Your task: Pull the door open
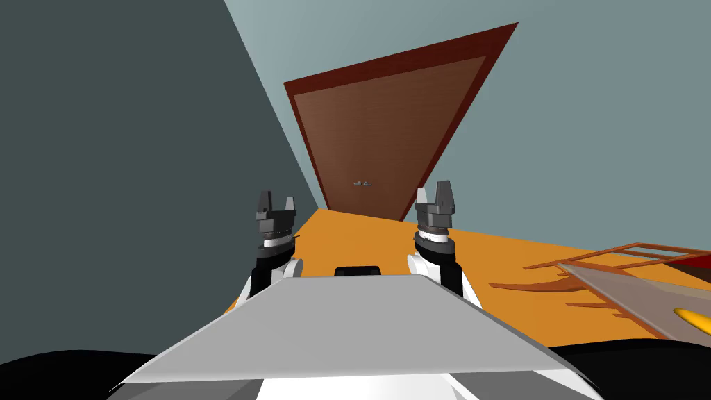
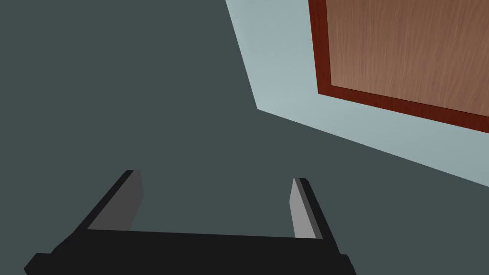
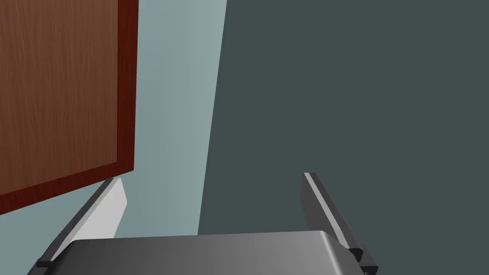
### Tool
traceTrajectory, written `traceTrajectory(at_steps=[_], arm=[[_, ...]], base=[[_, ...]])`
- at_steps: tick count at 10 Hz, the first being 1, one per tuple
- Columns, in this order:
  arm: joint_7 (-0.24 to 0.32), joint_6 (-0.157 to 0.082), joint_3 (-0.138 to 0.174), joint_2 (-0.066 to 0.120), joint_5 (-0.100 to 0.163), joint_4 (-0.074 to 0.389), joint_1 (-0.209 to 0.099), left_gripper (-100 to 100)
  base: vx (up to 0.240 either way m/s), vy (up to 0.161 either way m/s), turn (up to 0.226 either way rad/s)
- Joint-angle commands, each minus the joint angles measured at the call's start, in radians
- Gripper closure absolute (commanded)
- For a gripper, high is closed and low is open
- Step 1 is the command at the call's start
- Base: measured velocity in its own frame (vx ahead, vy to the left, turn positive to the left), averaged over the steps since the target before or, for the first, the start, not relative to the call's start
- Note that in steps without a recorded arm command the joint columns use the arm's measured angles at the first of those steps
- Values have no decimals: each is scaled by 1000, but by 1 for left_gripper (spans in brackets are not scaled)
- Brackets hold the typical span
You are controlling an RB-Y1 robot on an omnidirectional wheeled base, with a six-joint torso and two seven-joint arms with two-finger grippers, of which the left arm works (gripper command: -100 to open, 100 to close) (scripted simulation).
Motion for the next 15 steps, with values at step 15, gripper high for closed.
traceTrajectory(at_steps=[15], arm=[[37,-66,17,70,24,332,-82,-100]], base=[[127,-31,-55]])
